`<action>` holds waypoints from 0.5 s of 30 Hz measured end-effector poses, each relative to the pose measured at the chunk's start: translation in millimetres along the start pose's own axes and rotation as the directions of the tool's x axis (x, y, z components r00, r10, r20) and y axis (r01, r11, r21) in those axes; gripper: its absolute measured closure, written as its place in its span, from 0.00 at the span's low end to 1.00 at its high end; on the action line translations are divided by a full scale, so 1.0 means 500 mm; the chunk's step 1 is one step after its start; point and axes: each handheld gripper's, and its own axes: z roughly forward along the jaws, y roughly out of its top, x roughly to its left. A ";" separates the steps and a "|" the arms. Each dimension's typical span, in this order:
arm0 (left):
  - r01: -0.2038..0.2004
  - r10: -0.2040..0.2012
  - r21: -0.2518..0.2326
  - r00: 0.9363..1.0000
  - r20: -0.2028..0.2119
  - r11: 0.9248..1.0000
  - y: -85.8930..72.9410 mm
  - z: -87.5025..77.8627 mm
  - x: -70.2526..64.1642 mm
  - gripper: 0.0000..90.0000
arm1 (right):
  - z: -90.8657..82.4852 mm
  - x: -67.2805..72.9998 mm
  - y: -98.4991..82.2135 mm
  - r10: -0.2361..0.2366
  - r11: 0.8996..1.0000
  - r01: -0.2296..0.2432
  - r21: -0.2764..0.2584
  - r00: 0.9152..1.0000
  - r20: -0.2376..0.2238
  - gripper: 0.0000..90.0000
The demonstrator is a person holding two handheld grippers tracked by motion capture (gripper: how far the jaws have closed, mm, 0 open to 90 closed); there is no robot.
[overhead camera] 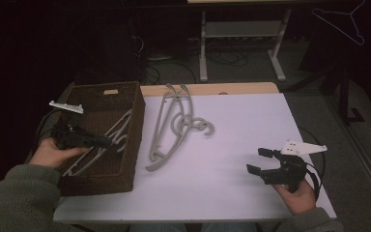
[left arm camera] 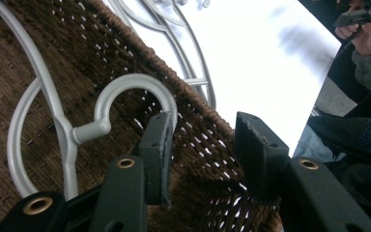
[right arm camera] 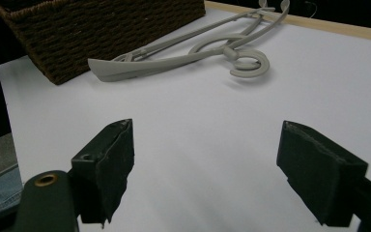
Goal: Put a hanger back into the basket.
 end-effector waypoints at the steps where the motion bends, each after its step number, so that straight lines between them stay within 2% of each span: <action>1: -0.001 0.001 -0.001 1.000 0.001 1.000 0.002 0.001 -0.002 0.64 | 0.000 0.000 0.000 -0.001 1.000 0.001 -0.003 1.000 0.001 0.22; 5: -0.011 0.011 -0.003 1.000 -0.006 1.000 0.009 0.008 -0.009 0.60 | -0.001 0.000 0.000 -0.001 1.000 0.001 -0.003 1.000 0.002 0.22; 15: -0.016 0.016 -0.013 1.000 0.007 1.000 0.025 0.023 -0.026 0.56 | -0.001 -0.001 0.000 0.002 1.000 -0.002 0.001 1.000 0.001 0.22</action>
